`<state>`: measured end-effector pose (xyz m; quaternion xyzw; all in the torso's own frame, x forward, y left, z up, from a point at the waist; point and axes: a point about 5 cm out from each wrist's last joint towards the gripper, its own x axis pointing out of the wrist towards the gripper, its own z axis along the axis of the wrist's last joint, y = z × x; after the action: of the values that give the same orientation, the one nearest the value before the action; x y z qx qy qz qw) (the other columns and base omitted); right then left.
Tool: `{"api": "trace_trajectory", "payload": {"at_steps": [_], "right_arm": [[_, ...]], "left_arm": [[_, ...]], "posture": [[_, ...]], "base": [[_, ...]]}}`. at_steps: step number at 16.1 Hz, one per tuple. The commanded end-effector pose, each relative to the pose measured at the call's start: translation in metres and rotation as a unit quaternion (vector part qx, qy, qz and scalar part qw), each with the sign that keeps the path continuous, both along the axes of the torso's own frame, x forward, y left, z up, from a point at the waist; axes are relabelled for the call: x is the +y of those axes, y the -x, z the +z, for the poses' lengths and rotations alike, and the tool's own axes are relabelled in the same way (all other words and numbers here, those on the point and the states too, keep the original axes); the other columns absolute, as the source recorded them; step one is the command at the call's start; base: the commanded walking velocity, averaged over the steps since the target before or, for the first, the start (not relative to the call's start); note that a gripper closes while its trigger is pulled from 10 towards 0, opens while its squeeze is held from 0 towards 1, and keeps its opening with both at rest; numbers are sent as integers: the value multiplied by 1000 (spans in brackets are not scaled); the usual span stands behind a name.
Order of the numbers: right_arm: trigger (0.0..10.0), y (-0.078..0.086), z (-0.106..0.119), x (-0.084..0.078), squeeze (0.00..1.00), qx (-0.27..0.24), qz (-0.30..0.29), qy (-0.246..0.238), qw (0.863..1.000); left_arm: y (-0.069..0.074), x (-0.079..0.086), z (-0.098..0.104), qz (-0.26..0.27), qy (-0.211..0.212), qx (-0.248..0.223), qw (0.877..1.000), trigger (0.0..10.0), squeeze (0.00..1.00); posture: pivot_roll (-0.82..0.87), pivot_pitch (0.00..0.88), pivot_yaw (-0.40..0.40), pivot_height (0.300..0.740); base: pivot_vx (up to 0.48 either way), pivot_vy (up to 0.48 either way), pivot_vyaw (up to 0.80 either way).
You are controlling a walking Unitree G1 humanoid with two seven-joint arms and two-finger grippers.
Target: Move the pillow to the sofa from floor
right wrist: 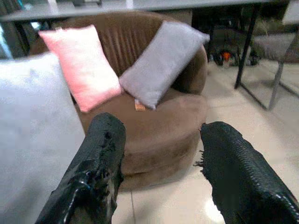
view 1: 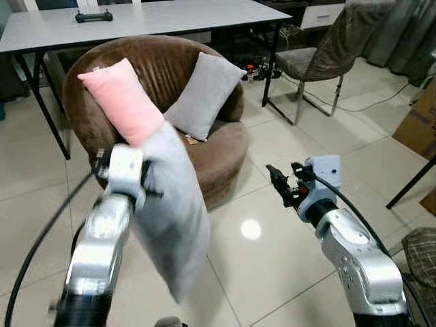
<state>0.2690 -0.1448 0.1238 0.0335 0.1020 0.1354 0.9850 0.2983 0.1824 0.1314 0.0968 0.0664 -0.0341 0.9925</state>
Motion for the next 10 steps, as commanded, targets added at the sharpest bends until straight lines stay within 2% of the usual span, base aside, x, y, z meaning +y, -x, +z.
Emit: {"api": "trace_trajectory", "payload": {"at_steps": [1,3,4,6,7,8,10], "right_arm": [[10000,-5,-2,-7,0,17,-12,3,1000],[10000,-11,-6,-14,0,27,-25,9,999],[10000,-12,-5,-17,0,23,-33,10,999],[10000,-11,-3,-20,0,17,-44,4,999],[10000,-9,-3,-20,0,13,-49,-2,999],[10000,-6,-2,-19,0,9,-55,-9,998],[10000,0,0,-19,0,-1,-70,-20,997]], "left_arm": [[-12,-3,24,-22,7,-52,998,0,0],[-31,-10,49,-72,39,-84,993,0,0],[-36,-14,57,-90,47,-92,991,0,0],[-39,-15,59,-93,47,-93,990,0,0],[-38,-14,58,-87,46,-97,990,3647,0],[-36,-13,55,-75,54,-97,991,10000,0],[-26,-9,48,-44,67,-100,992,10000,0]], "posture": [[35,0,26,740],[35,0,38,740],[33,0,44,740],[26,0,55,740],[21,0,61,740],[16,0,63,740],[16,0,63,740]], "base": [[0,0,0],[0,0,0],[0,0,0],[0,0,0],[0,0,0],[0,0,0],[0,0,0]]}}
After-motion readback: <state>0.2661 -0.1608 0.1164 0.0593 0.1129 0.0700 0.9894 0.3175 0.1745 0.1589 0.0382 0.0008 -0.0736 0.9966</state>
